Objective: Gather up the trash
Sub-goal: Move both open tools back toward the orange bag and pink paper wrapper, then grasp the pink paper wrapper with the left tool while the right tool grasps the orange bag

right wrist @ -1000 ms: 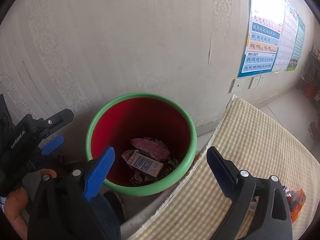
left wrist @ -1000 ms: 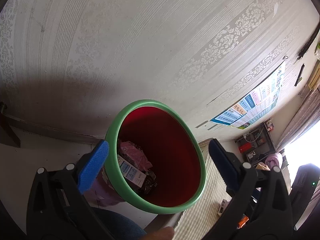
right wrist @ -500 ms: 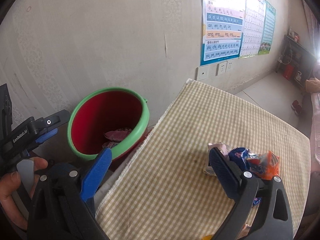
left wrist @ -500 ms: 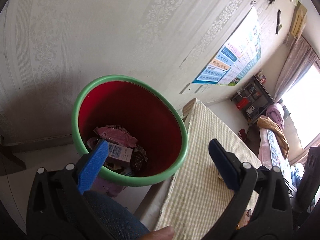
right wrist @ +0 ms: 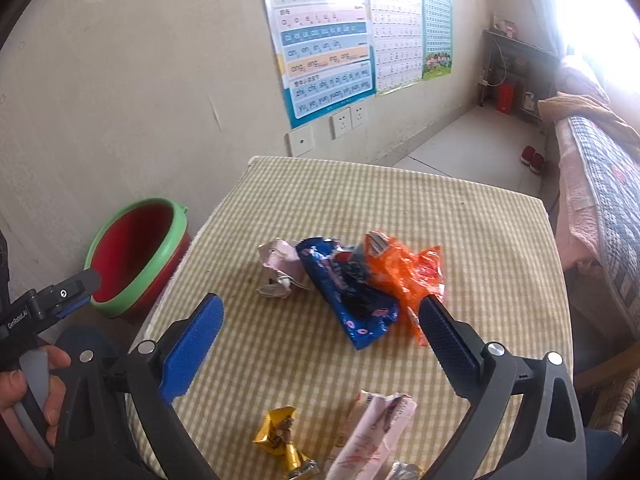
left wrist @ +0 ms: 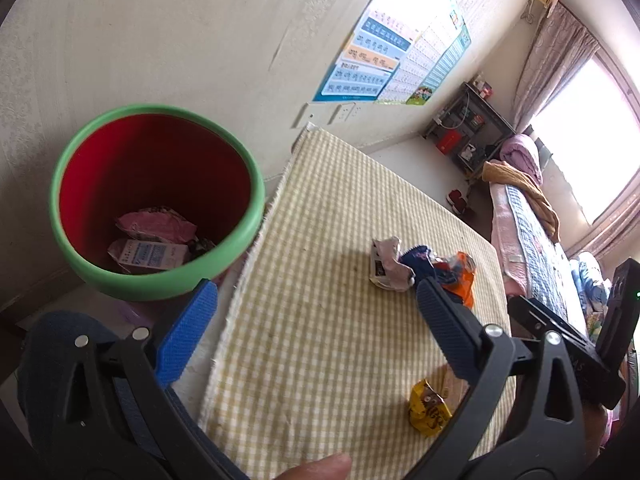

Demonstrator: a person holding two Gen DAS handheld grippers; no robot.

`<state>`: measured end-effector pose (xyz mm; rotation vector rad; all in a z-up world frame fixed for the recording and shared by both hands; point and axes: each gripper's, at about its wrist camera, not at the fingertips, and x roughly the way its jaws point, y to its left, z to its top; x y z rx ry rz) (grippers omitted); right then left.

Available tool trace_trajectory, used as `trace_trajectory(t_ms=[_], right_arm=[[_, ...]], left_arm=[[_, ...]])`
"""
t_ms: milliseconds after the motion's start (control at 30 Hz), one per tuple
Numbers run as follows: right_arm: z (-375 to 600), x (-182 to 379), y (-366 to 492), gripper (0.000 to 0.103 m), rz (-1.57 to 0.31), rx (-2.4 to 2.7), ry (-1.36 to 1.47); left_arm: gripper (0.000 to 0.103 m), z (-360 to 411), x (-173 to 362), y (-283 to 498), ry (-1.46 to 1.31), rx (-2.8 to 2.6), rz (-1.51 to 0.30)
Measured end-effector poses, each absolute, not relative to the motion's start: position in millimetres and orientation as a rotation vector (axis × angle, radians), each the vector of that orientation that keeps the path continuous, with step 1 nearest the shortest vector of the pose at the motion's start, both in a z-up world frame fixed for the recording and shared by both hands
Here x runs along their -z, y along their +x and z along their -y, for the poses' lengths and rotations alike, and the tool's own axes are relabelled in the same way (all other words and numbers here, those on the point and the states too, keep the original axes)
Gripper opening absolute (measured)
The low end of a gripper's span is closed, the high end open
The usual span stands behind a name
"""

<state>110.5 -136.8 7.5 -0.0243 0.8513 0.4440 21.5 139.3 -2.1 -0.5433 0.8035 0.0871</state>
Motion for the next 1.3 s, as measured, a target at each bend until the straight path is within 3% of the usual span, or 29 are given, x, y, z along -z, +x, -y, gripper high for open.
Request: trace_trajectory(t_ms=[300, 1100, 1300], right_arm=[[189, -3, 131, 0.095, -0.856, -0.388, 0.050], [171, 56, 204, 0.095, -0.967, -0.488, 0.020], [174, 74, 213, 0.088, -1.010, -0.515, 0.042]], left_arm=[[0.097, -91, 18, 52, -0.448, -0.038, -0.924], [0.097, -57, 64, 163, -0.400, -0.003, -1.079], [0.080, -51, 82, 180, -0.389, -0.007, -1.132]])
